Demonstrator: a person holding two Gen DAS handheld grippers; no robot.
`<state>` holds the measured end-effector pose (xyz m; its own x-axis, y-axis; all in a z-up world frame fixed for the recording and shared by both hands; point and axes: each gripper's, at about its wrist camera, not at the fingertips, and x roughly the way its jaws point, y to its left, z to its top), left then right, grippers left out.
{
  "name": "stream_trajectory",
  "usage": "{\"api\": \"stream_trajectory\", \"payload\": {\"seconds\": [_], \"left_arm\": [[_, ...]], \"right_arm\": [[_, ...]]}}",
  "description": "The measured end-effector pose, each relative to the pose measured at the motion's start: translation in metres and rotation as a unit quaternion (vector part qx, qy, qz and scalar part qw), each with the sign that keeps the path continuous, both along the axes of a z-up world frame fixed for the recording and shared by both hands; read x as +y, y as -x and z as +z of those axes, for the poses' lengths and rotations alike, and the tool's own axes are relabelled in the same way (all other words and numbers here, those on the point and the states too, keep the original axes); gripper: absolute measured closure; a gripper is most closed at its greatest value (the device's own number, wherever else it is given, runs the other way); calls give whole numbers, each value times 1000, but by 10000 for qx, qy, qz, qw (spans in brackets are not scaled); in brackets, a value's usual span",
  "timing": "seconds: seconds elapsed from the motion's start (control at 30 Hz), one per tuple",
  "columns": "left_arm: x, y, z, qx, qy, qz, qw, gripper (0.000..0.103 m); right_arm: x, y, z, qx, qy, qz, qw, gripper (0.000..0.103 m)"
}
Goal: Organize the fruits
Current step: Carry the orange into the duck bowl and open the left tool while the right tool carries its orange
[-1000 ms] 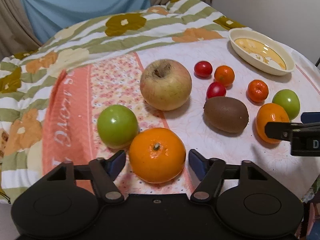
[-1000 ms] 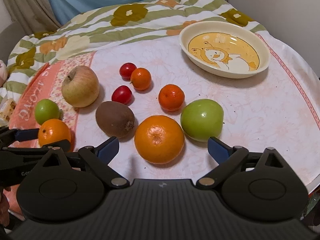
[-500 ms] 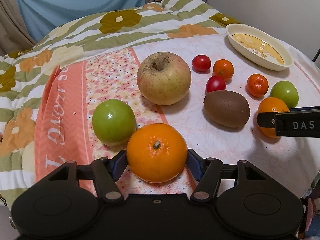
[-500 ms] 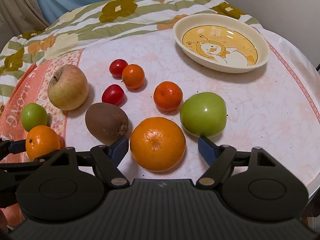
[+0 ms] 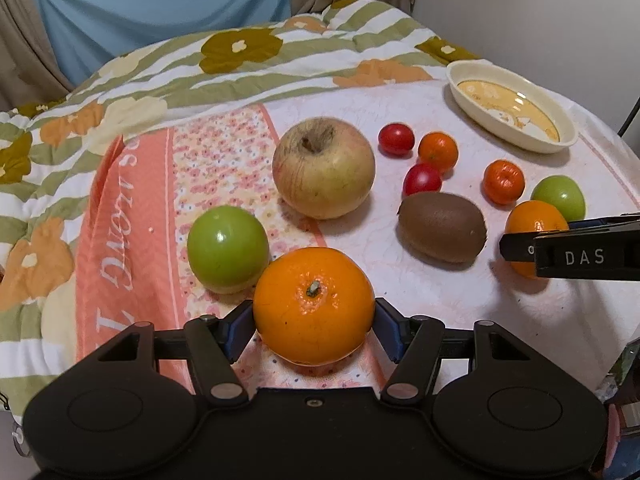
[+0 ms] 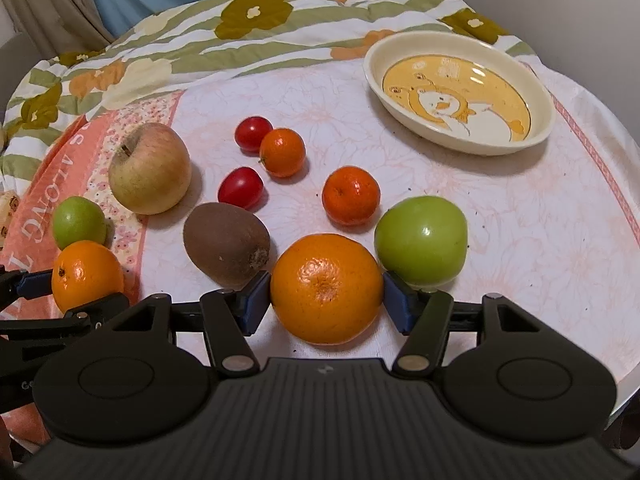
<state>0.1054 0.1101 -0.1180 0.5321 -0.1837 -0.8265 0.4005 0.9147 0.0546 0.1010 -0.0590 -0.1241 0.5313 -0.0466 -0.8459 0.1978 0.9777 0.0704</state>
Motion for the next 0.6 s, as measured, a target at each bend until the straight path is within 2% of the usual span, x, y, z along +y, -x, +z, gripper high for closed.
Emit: {"api": "stream_trajectory", "payload": {"seconds": [0.33, 0.6], "left_arm": [[-22, 5, 45, -416, 177, 22, 9990, 36], [-71, 9, 90, -771, 249, 188, 9965, 36]], "right_arm": [[-19, 9, 50, -480, 1, 191, 9987, 28], [-77, 2, 94, -805, -31, 421, 9959, 28]]}}
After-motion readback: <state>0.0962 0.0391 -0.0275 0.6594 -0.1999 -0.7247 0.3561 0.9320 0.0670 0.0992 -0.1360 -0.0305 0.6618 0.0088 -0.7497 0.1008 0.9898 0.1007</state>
